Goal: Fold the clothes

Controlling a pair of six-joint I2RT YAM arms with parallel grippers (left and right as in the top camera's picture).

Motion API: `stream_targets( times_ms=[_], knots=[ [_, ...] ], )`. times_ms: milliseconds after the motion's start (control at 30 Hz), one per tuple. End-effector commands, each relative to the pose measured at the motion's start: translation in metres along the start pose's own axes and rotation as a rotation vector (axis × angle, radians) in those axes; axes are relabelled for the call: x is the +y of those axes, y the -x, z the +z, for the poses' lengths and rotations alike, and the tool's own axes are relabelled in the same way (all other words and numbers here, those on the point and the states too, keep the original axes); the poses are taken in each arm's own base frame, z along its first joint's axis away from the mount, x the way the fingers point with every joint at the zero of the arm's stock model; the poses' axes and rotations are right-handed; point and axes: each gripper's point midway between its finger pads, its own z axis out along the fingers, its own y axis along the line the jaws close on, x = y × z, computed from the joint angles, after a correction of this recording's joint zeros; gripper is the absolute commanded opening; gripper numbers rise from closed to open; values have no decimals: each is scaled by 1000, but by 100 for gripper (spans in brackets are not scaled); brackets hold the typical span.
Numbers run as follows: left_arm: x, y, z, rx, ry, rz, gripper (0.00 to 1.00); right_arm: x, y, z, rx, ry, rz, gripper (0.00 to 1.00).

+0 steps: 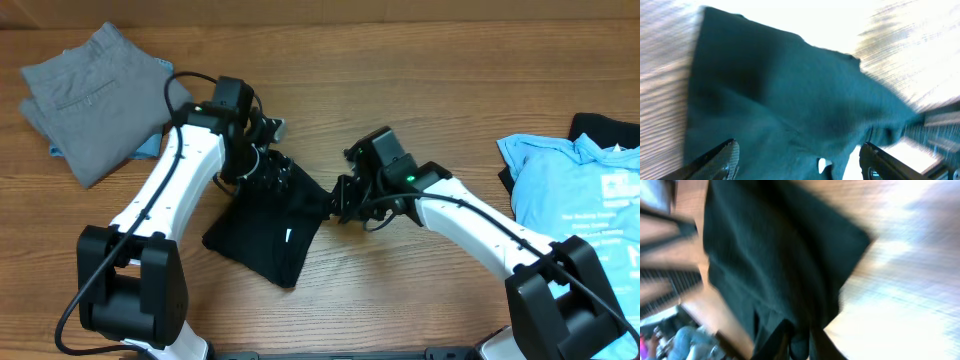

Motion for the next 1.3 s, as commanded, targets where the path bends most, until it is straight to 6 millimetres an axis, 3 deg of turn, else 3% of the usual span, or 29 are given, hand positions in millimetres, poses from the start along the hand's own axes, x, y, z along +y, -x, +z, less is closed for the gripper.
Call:
stream_targets(
  times_ms=[0, 67, 200, 333, 400, 500, 600, 667, 733, 833, 933, 1167, 1267],
  knots=[
    [-13, -13, 19, 59, -51, 56, 78, -15, 30, -20, -117, -37, -5, 13],
    [-18, -17, 24, 84, -60, 63, 76, -12, 30, -25, -89, 19, -7, 16],
    [-29, -16, 29, 80, -76, 125, 75, 4, 16, -30, 5, 151, -21, 31],
    [-31, -7, 30, 46, -69, 149, 68, 11, -1, -32, 89, 205, 11, 33],
    [-31, -5, 30, 38, -69, 155, 62, 10, -7, -32, 115, 203, 34, 32],
    [-31, -5, 30, 35, -69, 176, 45, 9, -15, -29, 143, 179, 67, 31],
    [-31, -5, 30, 36, -70, 178, 37, 5, -16, -23, 125, 118, 124, 32],
    [-31, -5, 30, 36, -72, 178, 34, 16, -16, -19, 118, 136, 110, 35],
    [-33, -6, 30, 38, -82, 176, 34, 24, -16, -15, 104, 144, 85, 46],
    [-33, -7, 30, 45, -82, 174, 33, 22, -11, -5, 40, 71, 135, 56],
    [-33, -8, 30, 49, -82, 172, 33, 16, -8, 4, -9, 6, 190, 57],
    [-30, -14, 30, 71, -70, 164, 35, -5, 8, 24, -62, -51, 258, 24],
    [-25, -17, 30, 88, -44, 159, 44, -8, 11, 22, -56, -47, 261, 8]
  ],
)
